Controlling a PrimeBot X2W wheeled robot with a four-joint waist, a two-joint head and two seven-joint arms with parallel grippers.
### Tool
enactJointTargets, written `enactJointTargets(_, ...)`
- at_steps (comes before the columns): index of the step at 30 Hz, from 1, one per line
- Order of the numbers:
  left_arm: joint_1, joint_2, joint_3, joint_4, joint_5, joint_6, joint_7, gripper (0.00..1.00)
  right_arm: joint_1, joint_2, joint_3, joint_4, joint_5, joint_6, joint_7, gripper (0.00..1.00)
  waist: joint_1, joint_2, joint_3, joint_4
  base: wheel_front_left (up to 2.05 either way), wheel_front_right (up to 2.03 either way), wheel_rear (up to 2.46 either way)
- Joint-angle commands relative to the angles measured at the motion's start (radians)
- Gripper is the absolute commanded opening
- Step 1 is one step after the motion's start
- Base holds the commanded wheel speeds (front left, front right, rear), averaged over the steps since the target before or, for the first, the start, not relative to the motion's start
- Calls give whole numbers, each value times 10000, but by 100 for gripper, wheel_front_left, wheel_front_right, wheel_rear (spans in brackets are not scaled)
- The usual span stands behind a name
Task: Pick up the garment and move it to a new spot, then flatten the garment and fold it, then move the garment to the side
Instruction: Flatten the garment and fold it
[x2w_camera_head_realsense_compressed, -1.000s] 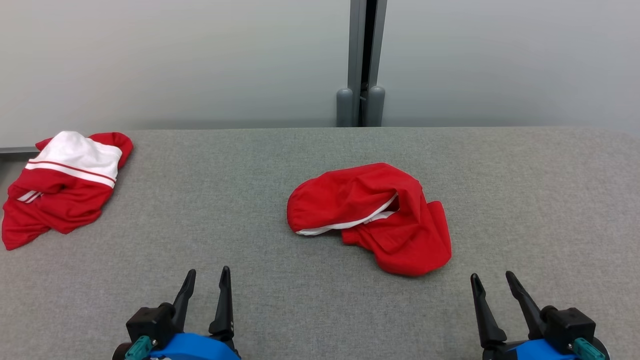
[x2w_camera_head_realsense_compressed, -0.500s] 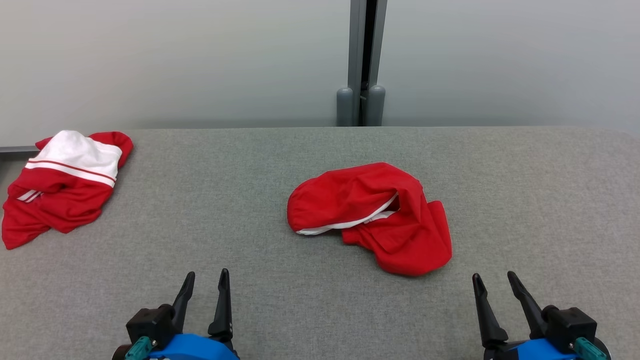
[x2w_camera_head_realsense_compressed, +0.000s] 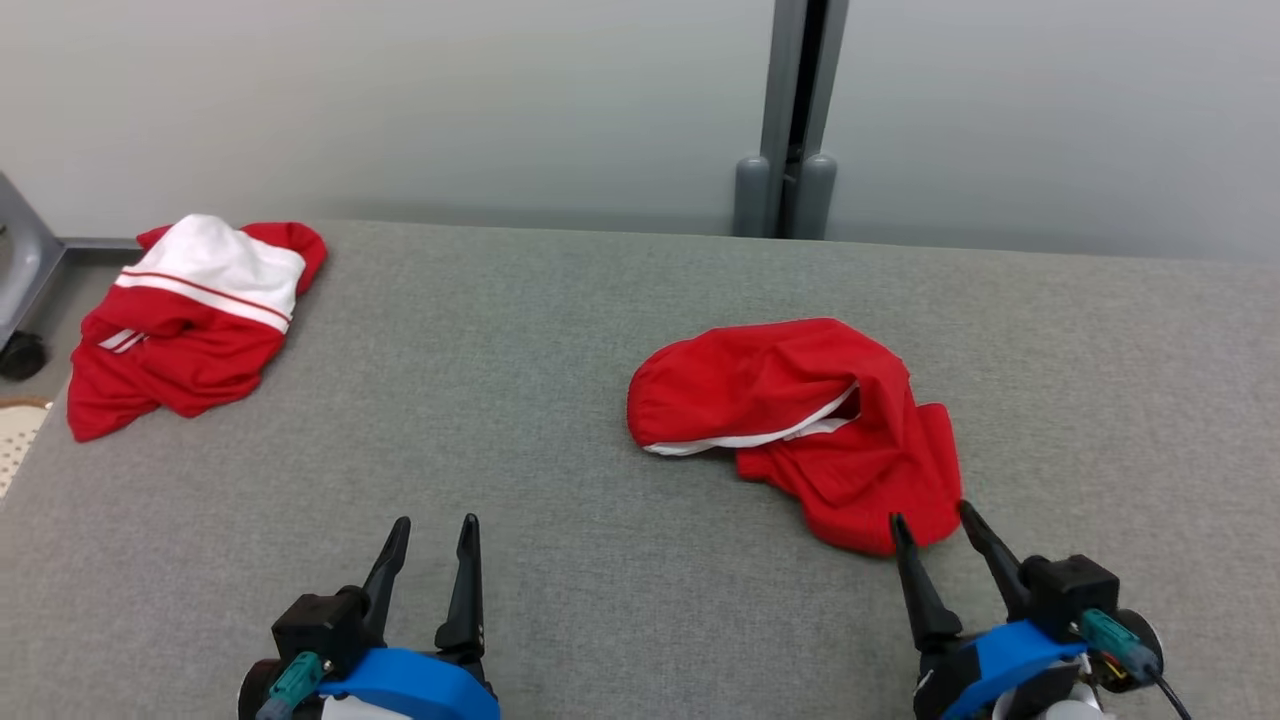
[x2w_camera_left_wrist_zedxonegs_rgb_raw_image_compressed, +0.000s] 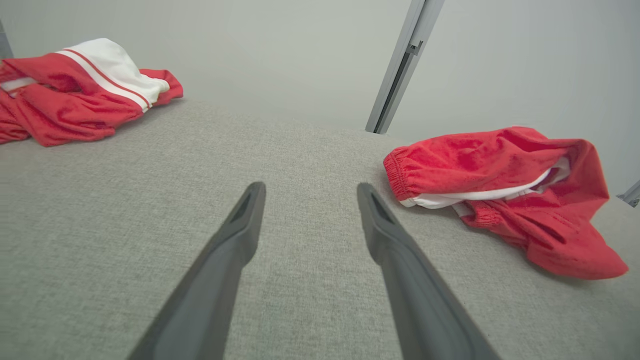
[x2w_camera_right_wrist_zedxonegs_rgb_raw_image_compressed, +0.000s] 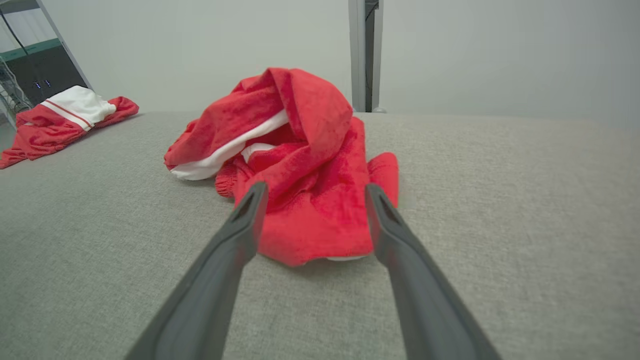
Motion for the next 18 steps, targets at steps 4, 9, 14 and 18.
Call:
enactJointTargets(4, -238, -7, 2, -81, 111, -46, -46, 100, -935, -48, 37, 1414, 75, -1, -6, 100, 0, -1, 314, 615, 0, 0, 0)
enactJointTargets(9, -236, -39, 103, -140, 189, -60, -48, 100, -2004, -40, -195, 2951, -129, 1, -6, 100, 0, -1, 490, 1108, 0, 0, 0)
enactJointTargets(14, -158, -66, 202, -191, 243, -89, -48, 100, -2576, -49, -156, 3564, -117, 1, -6, 47, 0, -1, 595, 1313, 0, 0, 0)
enactJointTargets(18, -118, -86, 308, -235, 266, -87, -48, 100, -2665, -48, -249, 3136, -180, 1, -6, 0, 0, -1, 624, 1193, 0, 0, 0)
